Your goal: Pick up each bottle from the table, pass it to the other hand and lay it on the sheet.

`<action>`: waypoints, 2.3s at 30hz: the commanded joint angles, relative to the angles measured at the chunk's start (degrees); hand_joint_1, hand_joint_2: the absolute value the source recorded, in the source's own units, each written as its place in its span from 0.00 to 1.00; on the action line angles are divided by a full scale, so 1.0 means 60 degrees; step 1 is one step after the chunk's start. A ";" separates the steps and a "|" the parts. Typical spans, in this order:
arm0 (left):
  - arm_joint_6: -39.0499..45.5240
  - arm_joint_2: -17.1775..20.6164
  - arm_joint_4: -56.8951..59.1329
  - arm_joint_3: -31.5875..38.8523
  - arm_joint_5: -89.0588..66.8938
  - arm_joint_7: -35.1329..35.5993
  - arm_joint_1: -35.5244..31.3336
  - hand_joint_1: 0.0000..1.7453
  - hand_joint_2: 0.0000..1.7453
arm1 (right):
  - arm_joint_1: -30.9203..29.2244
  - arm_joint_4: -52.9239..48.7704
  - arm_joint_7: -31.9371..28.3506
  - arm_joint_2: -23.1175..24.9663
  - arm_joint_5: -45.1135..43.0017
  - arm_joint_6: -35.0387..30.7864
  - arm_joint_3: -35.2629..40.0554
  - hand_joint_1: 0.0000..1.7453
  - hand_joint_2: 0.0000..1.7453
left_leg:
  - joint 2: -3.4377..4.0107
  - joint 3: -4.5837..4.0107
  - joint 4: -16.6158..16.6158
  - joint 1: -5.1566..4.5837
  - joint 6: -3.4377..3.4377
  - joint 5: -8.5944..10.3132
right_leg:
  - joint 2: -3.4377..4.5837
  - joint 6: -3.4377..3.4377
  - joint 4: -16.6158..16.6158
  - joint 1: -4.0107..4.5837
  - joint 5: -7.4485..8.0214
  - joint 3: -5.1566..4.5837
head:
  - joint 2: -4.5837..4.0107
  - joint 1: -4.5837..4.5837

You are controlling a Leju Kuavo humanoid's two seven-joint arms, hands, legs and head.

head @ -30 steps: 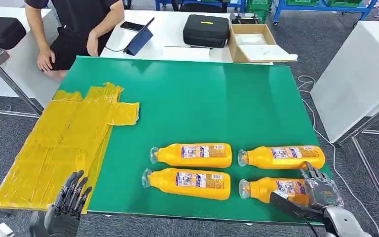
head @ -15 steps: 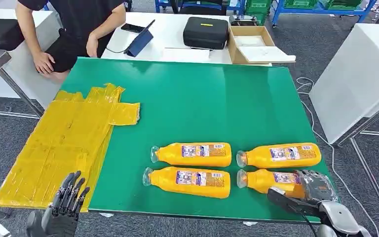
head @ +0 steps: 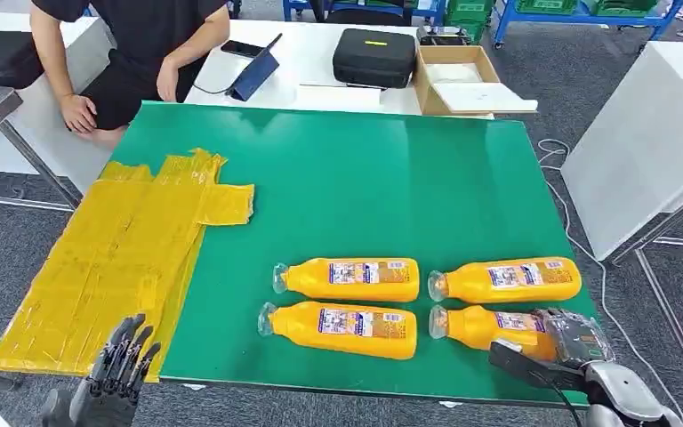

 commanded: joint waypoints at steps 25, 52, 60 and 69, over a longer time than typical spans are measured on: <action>-0.0578 -0.0842 0.0536 0.0847 -0.0520 0.0160 -0.0524 0.00 0.00 | 0.3865 -0.7965 0.0043 -0.1609 -0.1290 0.0051 -0.2843 1.00 1.00 | -0.0088 -0.0158 0.0005 -0.0046 0.0005 0.0036 | -0.0104 0.0030 0.0032 -0.0022 0.0000 -0.0007 | 0.0000 -0.0014; 0.2743 0.2302 0.3209 -0.3111 0.0501 -0.0313 -0.2888 0.00 1.00 | -0.0921 -0.4315 -0.0790 0.1249 -0.2544 -0.0901 -0.0910 1.00 1.00 | -0.0016 -0.0151 -0.0042 0.0001 -0.0033 0.0068 | -0.0058 0.0006 -0.0047 0.0019 0.0070 -0.0092 | 0.0000 -0.0004; 0.4400 0.3063 0.5817 -0.4712 0.0628 -0.0208 -0.6509 0.00 1.00 | -0.3730 -0.1229 0.0002 0.2862 -0.3396 -0.1461 0.0794 1.00 1.00 | 0.0000 -0.0217 -0.0032 0.0018 -0.0047 0.0186 | -0.0040 -0.0030 -0.0018 0.0017 0.0161 -0.0120 | 0.0000 0.0000; 0.5066 0.2902 0.6667 -0.5699 0.1348 0.0013 -0.8264 0.00 1.00 | -0.4659 -0.0475 0.0372 0.4221 -0.4223 -0.1737 0.2044 1.00 1.00 | 0.0012 -0.0433 0.0000 0.0038 -0.0105 0.0334 | -0.0029 -0.0037 0.0046 0.0058 0.0296 -0.0323 | 0.0000 0.0000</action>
